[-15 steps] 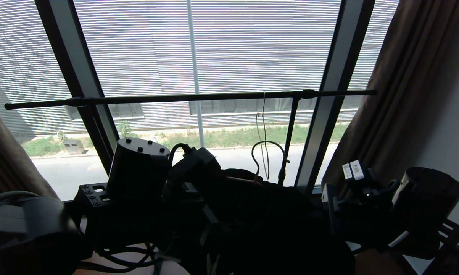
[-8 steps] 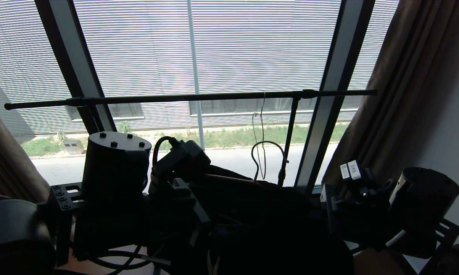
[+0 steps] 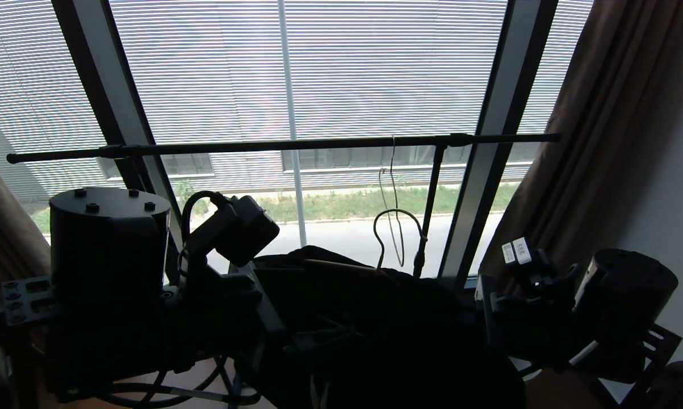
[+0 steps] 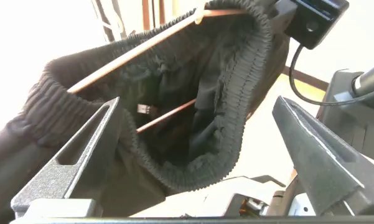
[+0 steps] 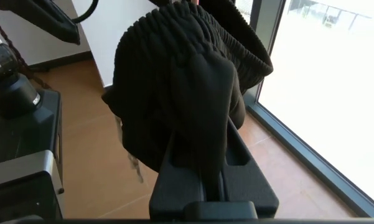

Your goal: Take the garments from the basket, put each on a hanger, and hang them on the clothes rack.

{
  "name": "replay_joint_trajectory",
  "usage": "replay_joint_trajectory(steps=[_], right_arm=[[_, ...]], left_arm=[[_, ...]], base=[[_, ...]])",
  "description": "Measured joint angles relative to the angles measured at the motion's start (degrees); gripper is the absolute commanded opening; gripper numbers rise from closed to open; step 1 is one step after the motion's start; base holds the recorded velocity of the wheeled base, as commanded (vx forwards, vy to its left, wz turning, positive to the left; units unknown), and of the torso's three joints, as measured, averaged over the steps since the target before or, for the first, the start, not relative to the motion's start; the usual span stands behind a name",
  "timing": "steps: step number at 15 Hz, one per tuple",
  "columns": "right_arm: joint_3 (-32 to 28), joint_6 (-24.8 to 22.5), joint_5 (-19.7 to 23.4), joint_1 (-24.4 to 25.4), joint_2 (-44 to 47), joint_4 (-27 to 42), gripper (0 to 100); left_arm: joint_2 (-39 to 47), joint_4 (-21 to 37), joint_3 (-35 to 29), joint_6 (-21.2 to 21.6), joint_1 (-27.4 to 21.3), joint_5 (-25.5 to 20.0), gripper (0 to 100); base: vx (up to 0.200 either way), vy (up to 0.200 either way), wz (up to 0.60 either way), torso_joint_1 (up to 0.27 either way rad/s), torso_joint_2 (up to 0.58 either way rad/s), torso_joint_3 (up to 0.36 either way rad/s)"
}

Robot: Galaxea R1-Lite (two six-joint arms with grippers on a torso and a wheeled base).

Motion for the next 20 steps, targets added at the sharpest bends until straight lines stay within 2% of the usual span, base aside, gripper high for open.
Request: replay_joint_trajectory(steps=[2,4,5,7,11,13,14,16,18,20], right_arm=[[-0.1,0.2,1.4,-0.7,0.1,0.0,0],[-0.4,0.2,2.8,-1.2,0.1,0.0,0],[-0.5,0.2,3.6,-1.6,0.1,0.1,0],[-0.5,0.1,4.4,-2.2,0.2,0.1,0],[-0.5,0.1,5.2,-2.9,0.2,0.0,0],[-0.5,0.0,5.2,-2.9,0.2,0.0,0],[-0.5,0.0,5.2,-2.9,0.2,0.1,0],[-0.6,0.0,5.2,-2.9,0.5,0.1,0],[-0.6,-0.1,5.2,-2.8,0.8,0.1,0],[-0.6,-0.2,5.2,-2.8,0.9,0.1,0]], left_arm=[[-2.1,0.0,0.3,1.0,3.4,-0.1,100],[-3.5,0.2,0.3,5.6,8.3,-0.7,100],[-4.0,0.3,0.3,8.7,11.1,-2.3,100],[-4.6,2.0,-1.0,14.2,16.7,-8.6,100],[-3.9,15.1,-9.5,24.5,22.4,-19.4,100],[-2.6,23.8,-14.5,32.5,24.7,-25.8,100],[-1.9,26.4,-16.2,37.0,25.6,-27.9,100],[-1.0,32.3,-18.3,44.7,26.5,-30.8,100],[-0.1,37.2,-19.4,52.3,26.7,-31.7,100],[1.8,41.8,-21.7,57.7,26.5,-32.6,100]], base=[[0.0,0.0,0.0,0.0,0.0,0.0],[0.0,0.0,0.0,0.0,0.0,0.0],[0.0,0.0,0.0,0.0,0.0,0.0],[0.0,0.0,0.0,0.0,0.0,0.0],[0.0,0.0,0.0,0.0,0.0,0.0],[0.0,0.0,0.0,0.0,0.0,0.0],[0.0,0.0,0.0,0.0,0.0,0.0],[0.0,0.0,0.0,0.0,0.0,0.0],[0.0,0.0,0.0,0.0,0.0,0.0],[0.0,0.0,0.0,0.0,0.0,0.0]])
